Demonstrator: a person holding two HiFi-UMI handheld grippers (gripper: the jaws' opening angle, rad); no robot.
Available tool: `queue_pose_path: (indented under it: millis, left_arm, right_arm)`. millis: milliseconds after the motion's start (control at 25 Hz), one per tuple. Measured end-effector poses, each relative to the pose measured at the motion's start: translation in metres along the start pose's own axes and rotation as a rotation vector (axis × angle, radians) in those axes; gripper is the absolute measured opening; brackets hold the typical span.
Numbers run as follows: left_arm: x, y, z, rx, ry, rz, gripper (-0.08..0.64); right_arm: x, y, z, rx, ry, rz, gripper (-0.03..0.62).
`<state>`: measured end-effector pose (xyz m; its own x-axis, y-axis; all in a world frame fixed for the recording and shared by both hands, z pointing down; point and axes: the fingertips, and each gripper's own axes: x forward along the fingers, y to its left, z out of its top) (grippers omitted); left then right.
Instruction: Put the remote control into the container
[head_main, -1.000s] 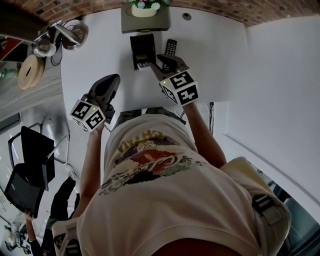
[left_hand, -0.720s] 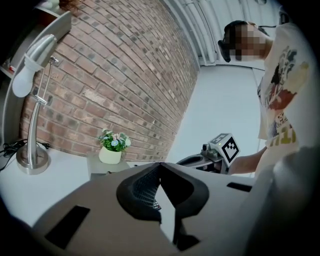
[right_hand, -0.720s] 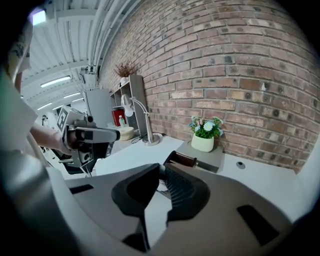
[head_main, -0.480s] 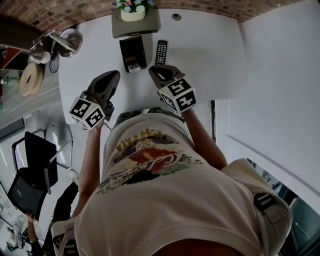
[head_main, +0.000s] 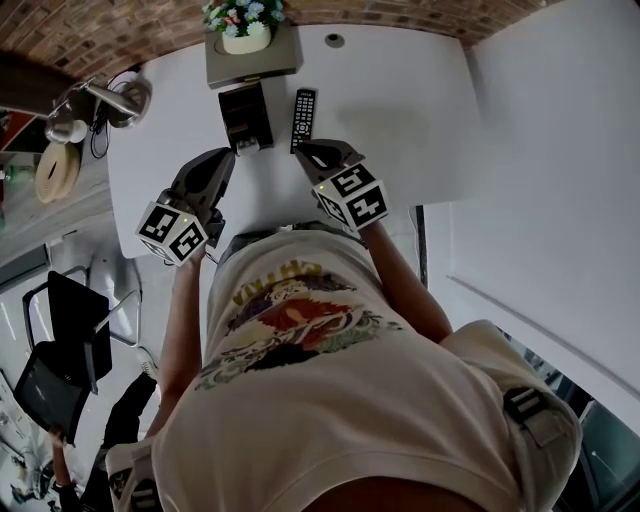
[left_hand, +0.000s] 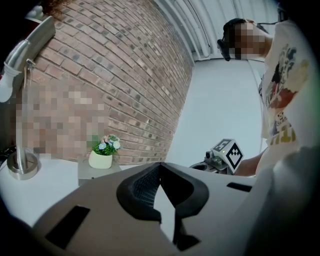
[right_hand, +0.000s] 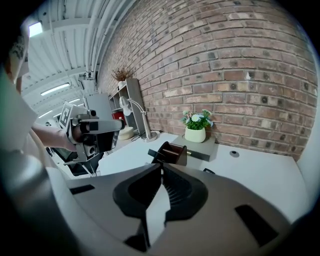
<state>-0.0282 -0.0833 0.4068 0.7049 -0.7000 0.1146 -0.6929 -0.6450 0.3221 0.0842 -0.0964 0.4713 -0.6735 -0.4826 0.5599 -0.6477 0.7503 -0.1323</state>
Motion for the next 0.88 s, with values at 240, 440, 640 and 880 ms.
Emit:
queue_pose_path:
  millis: [240,440,640,880]
  left_arm:
    - [0.02,-0.008,0.008,-0.018,-0.053,0.021,0.006]
    - [0.027,-0.007,0.006,-0.004,-0.05,0.047,0.005]
    - [0.025,0.001,0.0,-0.013,-0.022,0.078,0.005]
    - [0.013,0.013,-0.006,-0.037,0.032,0.106,0.006]
  right_arm:
    - [-0.006,-0.012,-0.004,-0.014,-0.001,0.012,0.024]
    - [-0.005,-0.022,-0.013,-0.011,0.011,0.017,0.025]
    - [0.003,-0.034,-0.028,0.025,0.043,0.014,0.025]
    - [0.023,-0.049,-0.045,0.076,0.088,-0.007,0.026]
